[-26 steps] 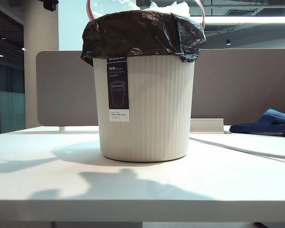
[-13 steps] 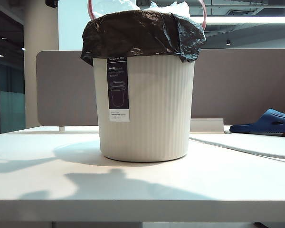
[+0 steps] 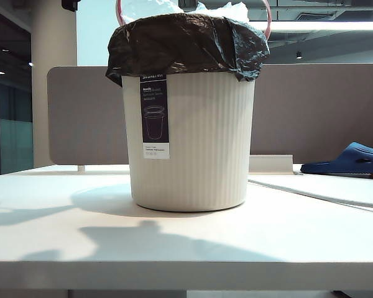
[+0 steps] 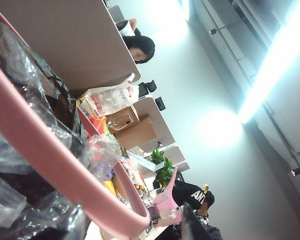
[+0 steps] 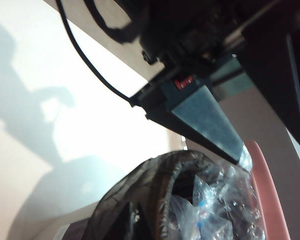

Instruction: Open the ring lid of the trash can, pull out the black garbage bag inside, and place it on the table.

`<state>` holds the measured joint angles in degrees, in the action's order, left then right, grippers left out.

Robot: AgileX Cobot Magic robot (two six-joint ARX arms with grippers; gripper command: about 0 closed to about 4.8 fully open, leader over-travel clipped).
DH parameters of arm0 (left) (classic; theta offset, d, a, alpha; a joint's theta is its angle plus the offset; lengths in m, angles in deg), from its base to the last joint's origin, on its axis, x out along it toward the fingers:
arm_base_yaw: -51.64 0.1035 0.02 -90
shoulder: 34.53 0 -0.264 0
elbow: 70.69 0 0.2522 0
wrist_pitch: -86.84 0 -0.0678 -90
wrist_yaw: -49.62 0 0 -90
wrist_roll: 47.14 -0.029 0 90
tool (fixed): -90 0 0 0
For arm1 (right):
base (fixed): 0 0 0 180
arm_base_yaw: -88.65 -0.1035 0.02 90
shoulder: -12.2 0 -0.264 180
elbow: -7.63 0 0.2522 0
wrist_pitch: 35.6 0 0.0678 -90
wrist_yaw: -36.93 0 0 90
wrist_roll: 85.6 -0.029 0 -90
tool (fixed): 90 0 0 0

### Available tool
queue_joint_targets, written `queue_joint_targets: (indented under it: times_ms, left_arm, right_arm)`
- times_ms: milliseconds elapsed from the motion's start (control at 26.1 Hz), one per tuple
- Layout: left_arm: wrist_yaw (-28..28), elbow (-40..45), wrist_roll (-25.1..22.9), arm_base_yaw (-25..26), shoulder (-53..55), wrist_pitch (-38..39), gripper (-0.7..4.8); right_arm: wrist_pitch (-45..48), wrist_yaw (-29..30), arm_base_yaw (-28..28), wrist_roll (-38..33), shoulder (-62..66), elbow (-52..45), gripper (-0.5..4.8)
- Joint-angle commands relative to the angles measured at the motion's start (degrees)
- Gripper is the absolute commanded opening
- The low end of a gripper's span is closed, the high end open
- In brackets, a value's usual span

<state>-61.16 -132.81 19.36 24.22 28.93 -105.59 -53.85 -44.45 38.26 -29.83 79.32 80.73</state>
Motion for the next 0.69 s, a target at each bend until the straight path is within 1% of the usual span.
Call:
queue_joint_targets:
  times_ms: [38, 421, 613, 690]
  left_arm:
    - [0.02, -0.22, -0.02, -0.11, -0.09, -1.40, 2.47]
    - [-0.28, -0.22, -0.04, -0.09, -0.09, -1.42, 2.47]
    - [-0.98, -0.22, -0.07, -0.09, -0.09, -1.44, 2.47]
    - [-1.14, -0.22, -0.09, -0.09, -0.09, -1.49, 2.47]
  right_arm:
    - [1.86, 0.74, -0.11, 0.04, 0.39, 0.35, -0.01]
    - [4.87, 0.46, -0.13, 0.59, 3.10, 0.35, -0.01]
    - [7.65, -0.28, -0.07, 3.54, 3.54, 0.35, -0.01]
    - [8.94, -1.57, -0.07, 4.37, 3.69, 0.35, -0.01]
